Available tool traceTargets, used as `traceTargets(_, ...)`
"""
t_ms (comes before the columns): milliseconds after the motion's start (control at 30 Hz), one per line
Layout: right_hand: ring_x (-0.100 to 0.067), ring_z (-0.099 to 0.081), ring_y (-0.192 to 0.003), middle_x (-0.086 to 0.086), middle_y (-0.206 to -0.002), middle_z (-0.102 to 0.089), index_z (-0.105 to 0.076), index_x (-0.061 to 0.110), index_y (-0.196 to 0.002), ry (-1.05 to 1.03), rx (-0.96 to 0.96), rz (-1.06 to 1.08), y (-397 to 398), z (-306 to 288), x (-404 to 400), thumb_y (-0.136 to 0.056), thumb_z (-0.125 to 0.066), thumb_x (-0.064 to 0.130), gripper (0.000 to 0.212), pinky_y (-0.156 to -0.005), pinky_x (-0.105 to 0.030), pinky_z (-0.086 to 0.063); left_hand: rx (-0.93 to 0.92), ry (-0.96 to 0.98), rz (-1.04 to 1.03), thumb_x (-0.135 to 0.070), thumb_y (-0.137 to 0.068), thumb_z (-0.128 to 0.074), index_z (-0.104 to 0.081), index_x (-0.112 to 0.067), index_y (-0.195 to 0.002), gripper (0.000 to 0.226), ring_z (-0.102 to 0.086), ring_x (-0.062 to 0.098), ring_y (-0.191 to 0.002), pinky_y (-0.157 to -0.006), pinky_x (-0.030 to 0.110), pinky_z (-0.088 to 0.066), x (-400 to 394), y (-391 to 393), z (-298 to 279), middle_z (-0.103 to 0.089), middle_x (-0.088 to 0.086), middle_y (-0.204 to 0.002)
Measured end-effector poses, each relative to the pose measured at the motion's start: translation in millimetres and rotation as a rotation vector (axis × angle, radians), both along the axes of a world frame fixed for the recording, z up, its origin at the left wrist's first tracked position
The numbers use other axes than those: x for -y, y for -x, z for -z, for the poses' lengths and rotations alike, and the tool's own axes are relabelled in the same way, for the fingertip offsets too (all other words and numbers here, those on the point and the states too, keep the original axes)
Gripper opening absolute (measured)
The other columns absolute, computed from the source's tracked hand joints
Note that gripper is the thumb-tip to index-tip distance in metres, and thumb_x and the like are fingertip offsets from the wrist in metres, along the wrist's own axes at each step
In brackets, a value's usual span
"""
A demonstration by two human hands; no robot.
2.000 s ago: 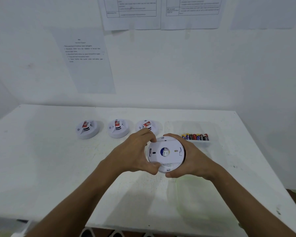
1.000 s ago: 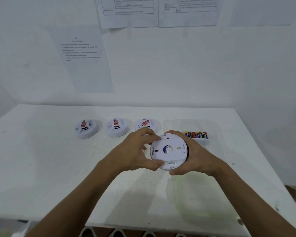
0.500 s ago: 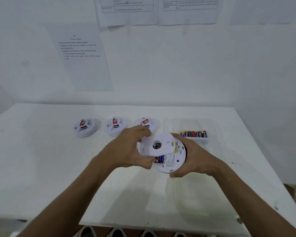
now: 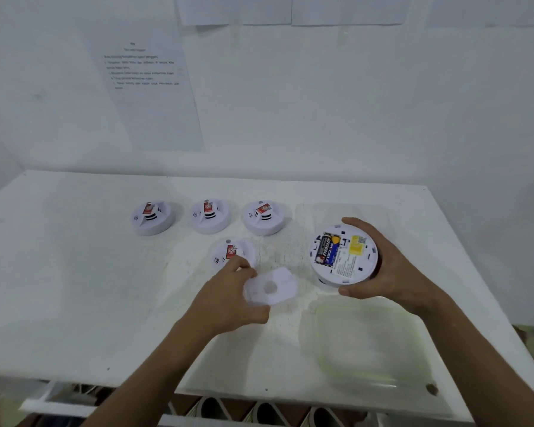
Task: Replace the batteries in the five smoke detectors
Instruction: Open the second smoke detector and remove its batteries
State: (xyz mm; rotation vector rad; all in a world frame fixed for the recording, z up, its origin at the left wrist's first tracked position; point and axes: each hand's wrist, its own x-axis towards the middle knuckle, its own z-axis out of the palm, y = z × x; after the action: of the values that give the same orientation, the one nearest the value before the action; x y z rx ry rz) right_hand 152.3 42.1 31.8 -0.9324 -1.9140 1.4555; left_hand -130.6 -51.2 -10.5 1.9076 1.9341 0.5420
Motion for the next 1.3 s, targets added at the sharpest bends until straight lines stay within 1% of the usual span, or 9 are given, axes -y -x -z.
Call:
traceTargets(233,-0.004,-0.057,-0.121,0.018,-0.130,-0.058,-0.043,0.026,-0.141,0.015,0.014,-0.027,6,6,4,-0.052,-0.088,0.001,0.103,-0.085,-0.025,-0.056,-0.095,0.140,-0.012,-0.058,-0.061,-0.069,-0.058,-0.022,-0.086,0.045,-0.054,0.015,-0.078,-0.063,0.026,-0.050,1,-6,22,-0.042,-0.008,-0.090)
traceTargets(367,-0.005,-0.055,-0.124,0.018,-0.133,-0.056,-0.042,0.027,-0.142,0.004,0.045,-0.037,8,10,5,-0.052,-0.090,0.004,0.105,-0.090,-0.025,-0.055,-0.074,0.106,-0.013,-0.058,-0.069,-0.070,-0.061,-0.020,-0.117,0.061,-0.056,0.011,-0.093,-0.079,0.027,-0.052,-1,-8,15,-0.054,-0.006,-0.110)
traceTargets(433,-0.002,-0.053,-0.125,0.023,-0.133,-0.055,-0.042,0.031,-0.141,-0.003,0.063,-0.051,10,11,5,-0.052,-0.091,0.005,0.105,-0.091,-0.021,-0.053,-0.016,0.037,0.003,-0.055,-0.076,-0.069,-0.057,-0.026,-0.128,0.062,-0.055,0.004,-0.088,-0.080,0.020,-0.046,-5,-10,-2,-0.056,-0.009,-0.116)
traceTargets(533,0.001,-0.053,-0.123,0.028,-0.129,-0.056,-0.043,0.034,-0.139,-0.009,0.084,-0.070,11,11,6,-0.053,-0.092,0.002,0.104,-0.090,-0.019,-0.053,0.132,-0.107,0.037,-0.044,-0.079,-0.071,-0.059,-0.026,-0.127,0.053,-0.060,0.002,-0.074,-0.070,0.013,-0.046,-12,-17,-34,-0.061,-0.009,-0.109)
traceTargets(667,-0.006,-0.054,-0.124,0.020,-0.131,-0.057,-0.041,0.029,-0.143,-0.039,0.087,-0.074,15,7,5,-0.056,-0.093,0.002,0.105,-0.093,-0.024,-0.054,0.219,-0.101,0.158,-0.036,-0.080,-0.072,-0.057,-0.031,-0.127,0.050,-0.063,0.000,-0.087,-0.073,0.022,-0.057,-27,-31,-69,-0.062,-0.014,-0.118)
traceTargets(833,-0.010,-0.057,-0.122,0.019,-0.127,-0.059,-0.042,0.029,-0.142,-0.050,0.054,-0.080,13,-2,4,-0.056,-0.092,0.000,0.104,-0.087,-0.023,-0.055,0.140,0.004,0.293,-0.027,-0.075,-0.074,-0.059,-0.029,-0.118,0.046,-0.065,0.004,-0.088,-0.076,0.027,-0.059,-40,-40,-87,-0.065,-0.015,-0.108)
traceTargets(1133,-0.015,-0.060,-0.117,0.008,-0.125,-0.059,-0.047,0.028,-0.135,-0.037,0.030,-0.106,3,-7,6,-0.054,-0.089,-0.004,0.097,-0.089,-0.028,-0.056,-0.092,0.071,0.396,-0.032,-0.071,-0.076,-0.062,-0.017,-0.112,0.046,-0.066,0.019,-0.083,-0.073,0.039,-0.058,-51,-58,-95,-0.069,0.000,-0.094)
traceTargets(1233,-0.012,-0.060,-0.116,0.010,-0.125,-0.059,-0.047,0.028,-0.134,-0.032,0.024,-0.117,2,-7,7,-0.053,-0.085,-0.005,0.095,-0.090,-0.027,-0.056,-0.262,0.061,0.456,-0.034,-0.076,-0.072,-0.057,-0.018,-0.097,0.031,-0.063,0.019,-0.079,-0.068,0.035,-0.056,-52,-63,-96,-0.065,0.000,-0.086)
traceTargets(1300,-0.012,-0.060,-0.116,0.008,-0.124,-0.060,-0.046,0.026,-0.134,-0.019,0.028,-0.127,2,-5,8,-0.054,-0.083,-0.007,0.094,-0.089,-0.027,-0.056,-0.384,0.026,0.501,-0.039,-0.079,-0.068,-0.057,-0.015,-0.100,0.033,-0.059,0.019,-0.079,-0.068,0.036,-0.054,-51,-66,-95,-0.063,0.002,-0.087)
